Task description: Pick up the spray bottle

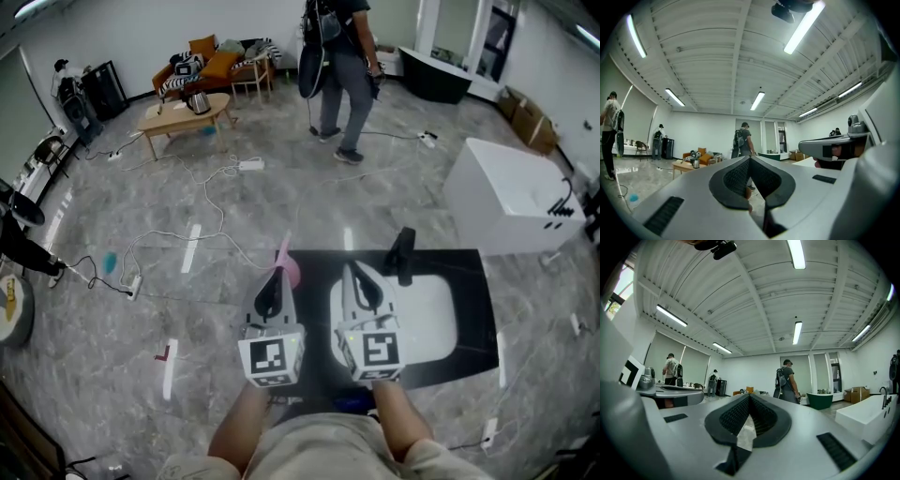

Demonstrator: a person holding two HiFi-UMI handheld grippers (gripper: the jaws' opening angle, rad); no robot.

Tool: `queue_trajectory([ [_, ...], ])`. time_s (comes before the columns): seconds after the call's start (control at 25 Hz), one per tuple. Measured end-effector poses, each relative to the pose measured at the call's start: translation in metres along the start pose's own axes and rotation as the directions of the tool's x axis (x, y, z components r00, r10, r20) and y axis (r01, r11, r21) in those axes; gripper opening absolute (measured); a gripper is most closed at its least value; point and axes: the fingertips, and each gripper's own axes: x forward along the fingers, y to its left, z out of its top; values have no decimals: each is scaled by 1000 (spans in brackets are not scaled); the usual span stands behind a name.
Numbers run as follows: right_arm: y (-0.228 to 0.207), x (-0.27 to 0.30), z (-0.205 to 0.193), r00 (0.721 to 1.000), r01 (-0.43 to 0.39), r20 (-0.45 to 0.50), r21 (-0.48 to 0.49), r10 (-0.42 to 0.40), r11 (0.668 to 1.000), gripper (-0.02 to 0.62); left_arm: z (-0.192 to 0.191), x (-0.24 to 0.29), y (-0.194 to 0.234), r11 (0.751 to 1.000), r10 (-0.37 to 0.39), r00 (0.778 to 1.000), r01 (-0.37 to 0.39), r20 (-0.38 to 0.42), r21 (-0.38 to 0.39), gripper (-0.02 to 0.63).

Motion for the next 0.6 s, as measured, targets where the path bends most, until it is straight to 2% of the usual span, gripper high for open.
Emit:
queue_trajectory([
  [0.4, -11, 8, -2, 999, -35, 3, 13, 35, 999, 3, -5, 12, -4, 999, 41, 999, -40, -18, 30, 0],
  [0.6, -16, 13, -7, 999, -43, -2, 18, 43, 999, 3, -28, 23, -7, 998, 36, 995, -31, -90, 56, 2],
])
